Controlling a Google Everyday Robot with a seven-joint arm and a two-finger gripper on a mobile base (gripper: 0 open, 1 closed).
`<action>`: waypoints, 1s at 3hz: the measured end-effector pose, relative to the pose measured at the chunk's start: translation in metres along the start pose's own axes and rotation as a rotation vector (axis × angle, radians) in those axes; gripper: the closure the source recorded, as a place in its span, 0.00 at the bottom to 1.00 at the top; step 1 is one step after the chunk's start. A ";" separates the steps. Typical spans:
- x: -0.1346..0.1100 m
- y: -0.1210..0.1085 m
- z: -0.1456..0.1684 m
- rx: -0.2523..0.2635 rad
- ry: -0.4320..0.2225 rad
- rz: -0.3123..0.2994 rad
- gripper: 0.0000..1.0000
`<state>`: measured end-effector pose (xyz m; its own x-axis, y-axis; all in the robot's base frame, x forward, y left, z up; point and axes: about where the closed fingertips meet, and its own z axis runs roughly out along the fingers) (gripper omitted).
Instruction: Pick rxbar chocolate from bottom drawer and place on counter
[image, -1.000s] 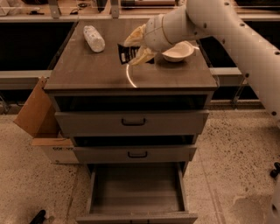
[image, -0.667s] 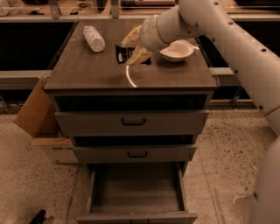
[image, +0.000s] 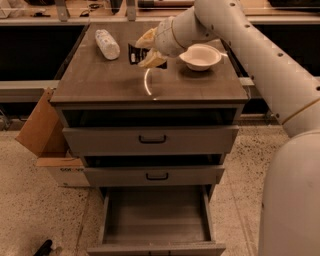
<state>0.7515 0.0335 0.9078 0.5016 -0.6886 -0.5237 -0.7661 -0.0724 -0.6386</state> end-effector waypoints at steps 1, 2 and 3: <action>0.012 -0.004 0.009 -0.001 0.010 0.038 0.15; 0.022 -0.007 0.009 0.008 0.016 0.060 0.00; 0.022 -0.007 0.009 0.009 0.017 0.060 0.00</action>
Offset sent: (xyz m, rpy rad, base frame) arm 0.0291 -0.0239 -0.0096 0.0272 0.0392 -0.0850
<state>0.7718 0.0251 0.8960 0.4478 -0.7033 -0.5521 -0.7911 -0.0239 -0.6112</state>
